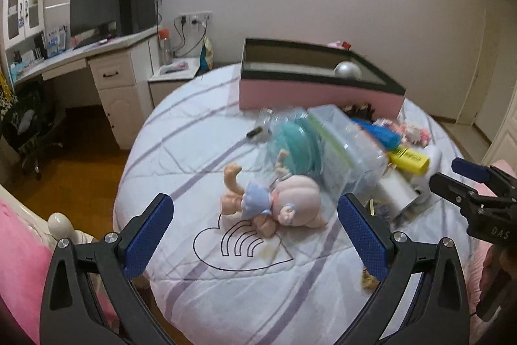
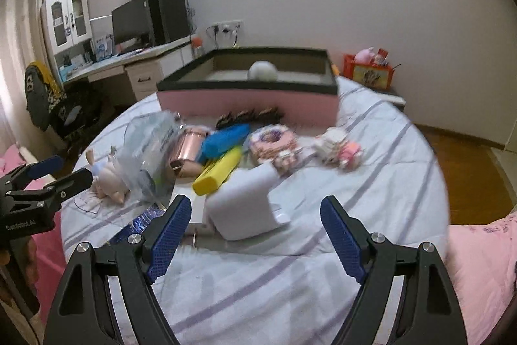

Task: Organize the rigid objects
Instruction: 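Grasp the baby doll with the left gripper while the right gripper grasps the white charger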

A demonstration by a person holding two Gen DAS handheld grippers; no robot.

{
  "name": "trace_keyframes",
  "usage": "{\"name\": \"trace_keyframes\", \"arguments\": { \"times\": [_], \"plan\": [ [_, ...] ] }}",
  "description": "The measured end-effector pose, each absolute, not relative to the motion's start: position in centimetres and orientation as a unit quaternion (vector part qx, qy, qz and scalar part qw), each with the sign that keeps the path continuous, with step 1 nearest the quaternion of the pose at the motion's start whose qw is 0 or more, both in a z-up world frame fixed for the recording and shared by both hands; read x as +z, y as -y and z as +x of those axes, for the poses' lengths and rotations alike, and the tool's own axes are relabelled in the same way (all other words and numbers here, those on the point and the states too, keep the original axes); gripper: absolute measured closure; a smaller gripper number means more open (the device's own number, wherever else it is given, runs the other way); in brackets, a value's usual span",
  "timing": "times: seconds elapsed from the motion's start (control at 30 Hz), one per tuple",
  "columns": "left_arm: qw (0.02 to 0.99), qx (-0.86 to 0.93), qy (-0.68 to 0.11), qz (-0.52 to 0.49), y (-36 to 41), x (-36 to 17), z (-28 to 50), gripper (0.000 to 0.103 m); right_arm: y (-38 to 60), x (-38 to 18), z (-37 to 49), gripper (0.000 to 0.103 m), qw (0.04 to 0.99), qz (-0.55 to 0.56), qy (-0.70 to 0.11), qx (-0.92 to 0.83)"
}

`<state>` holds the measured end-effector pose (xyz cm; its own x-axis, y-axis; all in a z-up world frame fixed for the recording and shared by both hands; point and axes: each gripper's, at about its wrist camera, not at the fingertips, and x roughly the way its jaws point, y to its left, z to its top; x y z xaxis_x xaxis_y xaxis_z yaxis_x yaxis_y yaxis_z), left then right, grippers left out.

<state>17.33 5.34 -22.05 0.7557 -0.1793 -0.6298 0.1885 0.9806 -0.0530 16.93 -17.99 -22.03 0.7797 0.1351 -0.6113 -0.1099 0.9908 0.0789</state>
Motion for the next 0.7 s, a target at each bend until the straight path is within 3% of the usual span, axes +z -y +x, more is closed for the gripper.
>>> {"name": "trace_keyframes", "arguments": {
  "times": [0.3, 0.37, 0.43, 0.7],
  "plan": [
    [0.923, -0.107, -0.369, -0.026, -6.0, -23.8, 19.6, 0.0, 18.1, -23.9, 19.4, 0.021, 0.929, 0.035, -0.358, 0.089],
    [0.92, -0.113, -0.374, -0.034, -5.9, -24.0, 20.1, 0.0, 18.3, -23.7, 19.4, 0.037, 0.928, 0.033, -0.358, 0.098],
    [0.919, -0.115, -0.375, -0.034, -5.7, -24.0, 20.4, 0.0, 18.6, -23.5, 19.3, 0.041, 0.928, 0.026, -0.36, 0.089],
    [0.915, -0.101, -0.392, -0.005, -3.9, -25.0, 21.8, 0.003, 20.0, -24.0, 19.4, 0.042, 0.929, 0.023, -0.362, 0.07]
  ]
}}
